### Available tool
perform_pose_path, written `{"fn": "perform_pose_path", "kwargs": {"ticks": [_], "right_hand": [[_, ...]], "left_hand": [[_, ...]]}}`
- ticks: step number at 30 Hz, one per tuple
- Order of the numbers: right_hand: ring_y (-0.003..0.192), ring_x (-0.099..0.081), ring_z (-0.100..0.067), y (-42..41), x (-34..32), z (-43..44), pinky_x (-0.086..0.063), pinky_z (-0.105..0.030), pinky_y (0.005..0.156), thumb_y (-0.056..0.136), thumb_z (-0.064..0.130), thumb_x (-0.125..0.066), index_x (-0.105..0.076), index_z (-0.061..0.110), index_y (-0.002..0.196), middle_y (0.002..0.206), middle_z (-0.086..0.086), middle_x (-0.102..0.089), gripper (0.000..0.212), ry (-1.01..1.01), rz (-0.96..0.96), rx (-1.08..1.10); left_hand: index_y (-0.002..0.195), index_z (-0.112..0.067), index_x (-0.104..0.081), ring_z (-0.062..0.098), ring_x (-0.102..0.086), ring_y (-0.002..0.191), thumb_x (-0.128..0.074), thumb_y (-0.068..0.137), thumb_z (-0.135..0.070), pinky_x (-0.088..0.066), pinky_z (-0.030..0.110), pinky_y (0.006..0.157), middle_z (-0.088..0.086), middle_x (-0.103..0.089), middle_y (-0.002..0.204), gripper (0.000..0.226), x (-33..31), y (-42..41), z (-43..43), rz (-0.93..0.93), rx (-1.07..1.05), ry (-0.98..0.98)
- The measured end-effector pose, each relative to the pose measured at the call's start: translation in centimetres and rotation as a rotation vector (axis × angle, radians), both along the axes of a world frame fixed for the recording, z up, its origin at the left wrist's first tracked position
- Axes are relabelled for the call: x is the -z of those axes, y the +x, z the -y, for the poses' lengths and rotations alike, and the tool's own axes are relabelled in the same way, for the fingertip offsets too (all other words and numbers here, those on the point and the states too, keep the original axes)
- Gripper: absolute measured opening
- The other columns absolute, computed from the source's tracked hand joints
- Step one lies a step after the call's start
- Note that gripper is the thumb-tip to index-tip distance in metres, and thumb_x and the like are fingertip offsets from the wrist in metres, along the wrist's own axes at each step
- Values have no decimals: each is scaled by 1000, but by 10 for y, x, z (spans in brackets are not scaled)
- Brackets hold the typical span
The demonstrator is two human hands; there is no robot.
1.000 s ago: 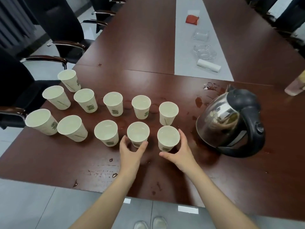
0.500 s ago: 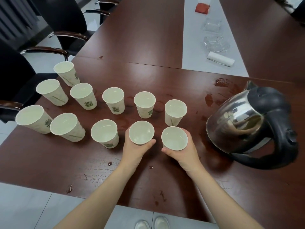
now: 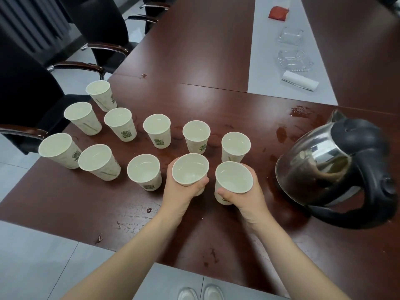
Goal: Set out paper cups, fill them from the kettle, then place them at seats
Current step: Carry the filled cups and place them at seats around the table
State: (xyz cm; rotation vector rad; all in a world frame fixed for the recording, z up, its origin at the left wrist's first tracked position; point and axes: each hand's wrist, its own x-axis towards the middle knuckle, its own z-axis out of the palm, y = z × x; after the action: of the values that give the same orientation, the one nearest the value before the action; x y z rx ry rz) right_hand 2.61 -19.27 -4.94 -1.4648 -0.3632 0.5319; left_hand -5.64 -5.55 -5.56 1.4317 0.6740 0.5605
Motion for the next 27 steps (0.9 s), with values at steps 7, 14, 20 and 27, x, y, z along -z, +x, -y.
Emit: {"fn": "perform_pose_path", "kwargs": {"ticks": [7, 14, 20, 27], "right_hand": [[82, -60, 11, 2, -30, 7, -49, -11, 58, 52, 3, -74, -49, 23, 106, 103, 2, -58, 63, 35, -3, -90], [99, -58, -3, 6, -55, 19, -50, -16, 74, 41, 28, -84, -50, 28, 109, 107, 10, -62, 76, -14, 45, -112], [90, -61, 7, 3, -89, 29, -49, -18, 77, 39, 31, -83, -53, 28, 106, 96, 16, -67, 74, -12, 73, -157], [97, -61, -3, -14, -136, 28, -50, -17, 74, 37, 34, -82, -54, 28, 110, 110, 6, -64, 79, 28, 111, -272]], "left_hand": [[116, -27, -45, 2, -57, 107, -82, 49, -36, -46, 26, 95, -6, -59, 115, 77, -20, -9, 6, 27, 2, 32], [113, -29, -46, 0, -58, 103, -80, 48, -36, -45, 23, 90, -6, -60, 113, 73, -55, -18, 17, 88, 8, 31], [112, -31, -48, -2, -60, 99, -81, 43, -37, -49, 28, 90, -9, -61, 110, 76, -91, -38, 23, 123, -32, -9], [122, -22, -49, 14, -59, 114, -84, 46, -35, -47, 36, 99, 2, -62, 121, 84, -135, -83, 5, 136, -57, 24]]}}
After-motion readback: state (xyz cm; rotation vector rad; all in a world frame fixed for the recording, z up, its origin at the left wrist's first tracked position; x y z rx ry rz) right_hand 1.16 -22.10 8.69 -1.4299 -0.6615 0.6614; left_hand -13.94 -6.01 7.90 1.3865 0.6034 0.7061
